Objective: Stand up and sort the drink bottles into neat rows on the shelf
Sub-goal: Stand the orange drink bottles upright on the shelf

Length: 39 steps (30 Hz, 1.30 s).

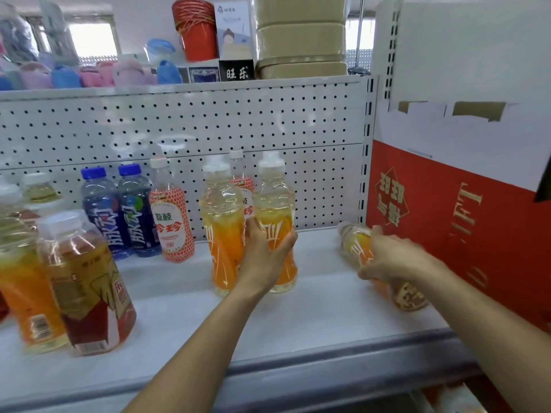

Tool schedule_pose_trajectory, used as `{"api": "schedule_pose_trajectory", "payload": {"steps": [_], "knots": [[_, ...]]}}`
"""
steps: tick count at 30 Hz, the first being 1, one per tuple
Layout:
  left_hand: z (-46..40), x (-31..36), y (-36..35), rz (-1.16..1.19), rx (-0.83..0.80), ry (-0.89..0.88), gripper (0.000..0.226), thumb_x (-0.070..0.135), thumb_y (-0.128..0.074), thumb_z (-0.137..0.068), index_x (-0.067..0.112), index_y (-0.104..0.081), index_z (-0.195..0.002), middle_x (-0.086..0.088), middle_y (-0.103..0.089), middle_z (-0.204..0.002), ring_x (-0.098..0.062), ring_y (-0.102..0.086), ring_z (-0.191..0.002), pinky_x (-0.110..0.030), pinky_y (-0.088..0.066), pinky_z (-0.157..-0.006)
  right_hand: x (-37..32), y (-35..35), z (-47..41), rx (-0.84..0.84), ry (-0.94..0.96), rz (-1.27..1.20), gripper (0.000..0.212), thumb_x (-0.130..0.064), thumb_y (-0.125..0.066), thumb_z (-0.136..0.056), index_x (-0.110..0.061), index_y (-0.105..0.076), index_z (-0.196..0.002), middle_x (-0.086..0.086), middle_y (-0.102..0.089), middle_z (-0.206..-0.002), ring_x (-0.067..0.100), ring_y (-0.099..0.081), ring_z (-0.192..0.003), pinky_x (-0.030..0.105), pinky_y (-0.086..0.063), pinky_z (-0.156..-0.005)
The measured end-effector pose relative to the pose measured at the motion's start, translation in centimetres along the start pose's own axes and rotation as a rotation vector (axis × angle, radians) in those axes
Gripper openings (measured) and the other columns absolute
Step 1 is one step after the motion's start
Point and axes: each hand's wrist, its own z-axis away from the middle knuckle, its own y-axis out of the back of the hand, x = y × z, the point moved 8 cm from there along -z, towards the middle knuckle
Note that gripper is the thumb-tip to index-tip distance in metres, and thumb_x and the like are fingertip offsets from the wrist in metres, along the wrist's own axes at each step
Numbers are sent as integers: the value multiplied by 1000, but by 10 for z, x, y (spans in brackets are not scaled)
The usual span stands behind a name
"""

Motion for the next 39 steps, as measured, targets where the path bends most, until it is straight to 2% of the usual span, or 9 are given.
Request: {"api": "schedule_pose_trajectory", "payload": {"steps": [5, 8, 10, 14, 18, 21, 26, 34, 39], "knots": [[10, 7, -6, 40, -128, 29, 73, 46, -65, -88, 30, -22, -145, 12, -45, -133, -19, -46, -131, -46, -39, -106, -10, -3, 6, -22, 66, -180, 61, -37, -70, -70, -15, -45, -121, 0, -57, -97, 18, -61, -84, 34, -54, -68], [22, 14, -11, 67, -186, 34, 93, 63, -64, -71, 31, -20, -147, 8, -46, -141, -19, -47, -131, -47, -40, -108, -11, -7, 11, -86, 75, -440, 58, -35, -76, -71, -15, -51, -119, 4, -62, -102, 21, -68, -82, 39, -59, -75], [27, 15, -12, 103, -180, 30, 70, 47, -65, -84, 34, -23, -139, 13, -47, -133, -14, -49, -124, -41, -41, -104, -11, -11, 14, -118, 91, -645, 50, -29, -78, -75, -13, -57, -118, 8, -68, -97, 25, -71, -80, 44, -60, -78], [36, 12, -12, 126, -173, 39, 58, 36, -65, -92, 48, -23, -130, 27, -49, -116, 0, -52, -106, -32, -43, -95, -14, -11, 30, -44, 186, -1092, 51, -21, -75, -82, -19, -53, -128, 9, -68, -103, 25, -70, -86, 40, -58, -67], [45, 16, -9, 188, -171, 16, 57, 37, -68, -88, 44, -33, -133, 29, -58, -109, 14, -59, -91, -18, -48, -81, -22, -12, 46, 83, 242, -1358, 54, -20, -78, -78, -29, -49, -123, -1, -67, -107, 19, -68, -93, 37, -57, -72], [57, 16, -4, 266, -168, -4, 56, 43, -69, -84, 38, -41, -133, 17, -63, -117, -3, -66, -104, -21, -56, -77, -33, -10, 58, 100, 281, -1428, 44, -23, -77, -78, -22, -57, -118, 1, -72, -101, 19, -73, -83, 36, -59, -67], [83, 20, 20, 391, -97, -38, 69, 58, -69, -79, 45, -37, -138, 13, -63, -125, -10, -66, -111, -35, -59, -85, -54, 3, 92, 121, 374, -1485, 53, -41, -69, -69, -25, -55, -117, -1, -71, -99, 14, -73, -82, 29, -58, -60], [126, 11, 109, 413, -19, 16, 55, 56, -67, -83, 34, -48, -129, 5, -70, -116, -18, -71, -102, -37, -61, -79, -126, -4, 156, 63, 483, -1422, 57, -47, -65, -69, -27, -52, -120, -6, -71, -99, 10, -73, -82, 22, -58, -58], [168, -2, 185, 413, 30, 21, 51, 45, -66, -86, 26, -49, -130, 1, -72, -112, -18, -72, -99, -35, -61, -79, -185, -35, 201, -17, 487, -1420, 60, -50, -68, -69, -30, -51, -123, -5, -71, -105, 14, -73, -88, 34, -61, -70]]}}
